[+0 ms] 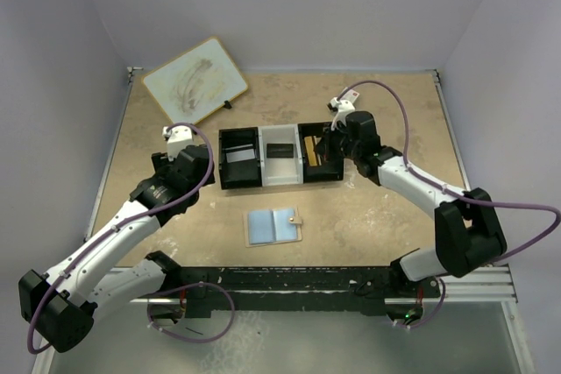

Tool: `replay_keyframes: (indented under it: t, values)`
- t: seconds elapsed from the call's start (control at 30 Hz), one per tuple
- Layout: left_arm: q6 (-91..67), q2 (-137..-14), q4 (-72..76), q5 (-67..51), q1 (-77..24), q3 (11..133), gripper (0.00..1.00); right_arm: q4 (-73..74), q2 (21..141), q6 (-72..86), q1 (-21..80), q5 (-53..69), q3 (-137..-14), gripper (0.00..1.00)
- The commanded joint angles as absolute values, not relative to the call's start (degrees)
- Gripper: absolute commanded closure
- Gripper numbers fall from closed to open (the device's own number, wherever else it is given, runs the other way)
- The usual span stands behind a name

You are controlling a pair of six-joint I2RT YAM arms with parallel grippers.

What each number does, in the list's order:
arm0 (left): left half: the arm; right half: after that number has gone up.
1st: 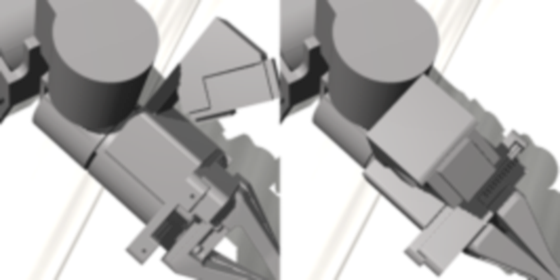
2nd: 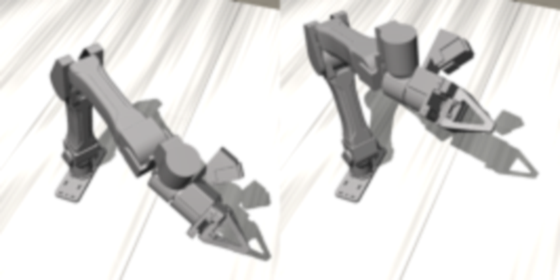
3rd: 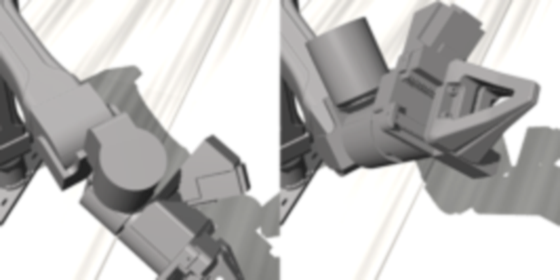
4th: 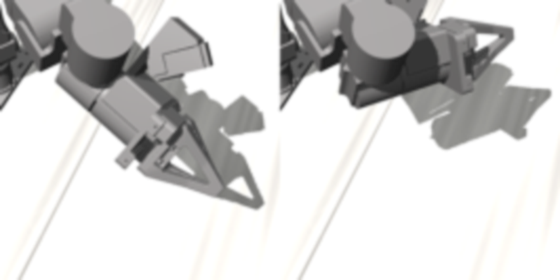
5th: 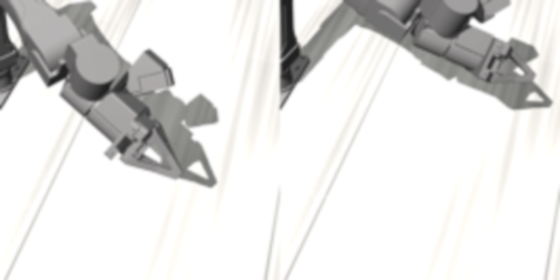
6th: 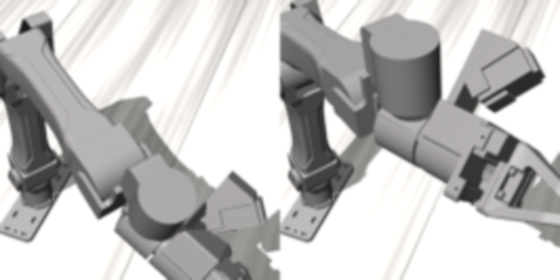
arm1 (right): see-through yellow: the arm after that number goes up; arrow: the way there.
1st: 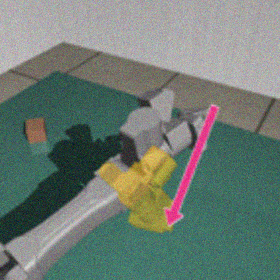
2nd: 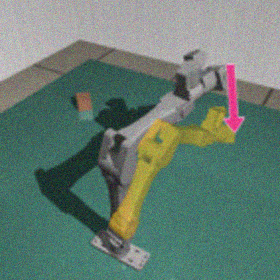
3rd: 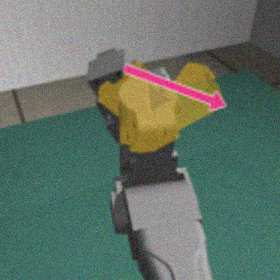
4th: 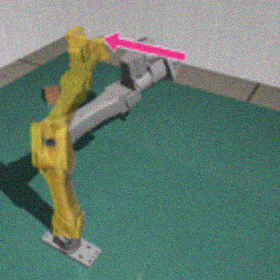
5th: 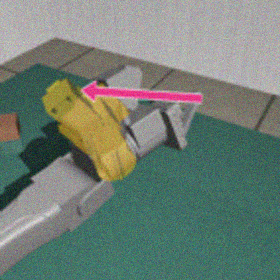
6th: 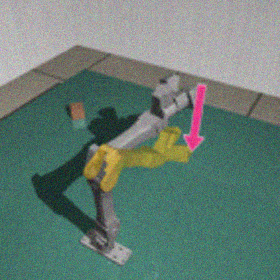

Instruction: Take the credit cards out of the card holder

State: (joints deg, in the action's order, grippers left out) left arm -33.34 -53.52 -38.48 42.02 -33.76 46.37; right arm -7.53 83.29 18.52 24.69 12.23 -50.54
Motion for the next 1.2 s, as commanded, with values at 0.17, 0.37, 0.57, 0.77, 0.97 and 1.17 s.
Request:
replay_keyframes:
  t: [0.17,0.37,0.57,0.77,0.97,1.17]
  values:
    - [-32.3,-53.0,-37.4,42.3,-33.4,47.0,0.21,-15.5,80.0,-7.9,24.7,5.5,-50.0,1.00]
    - [-32.3,-52.8,-37.3,42.2,-33.4,47.0,0.21,-17.3,83.6,-26.5,25.6,7.3,-49.4,1.00]
    - [-32.2,-52.7,-37.2,41.9,-33.4,46.9,0.21,-22.5,83.3,-40.4,25.8,9.8,-45.8,1.00]
    - [-32.3,-52.4,-37.3,42.2,-33.4,46.9,0.21,-19.8,85.6,-46.7,25.7,10.6,-46.2,1.00]
    - [-32.2,-52.5,-37.2,42.0,-33.5,46.9,0.21,-19.8,87.3,-48.7,25.7,13.2,-47.6,1.00]
    - [-32.7,-51.8,-38.3,43.2,-33.4,47.4,0.22,-12.1,92.7,-50.6,25.8,12.8,-53.8,1.00]
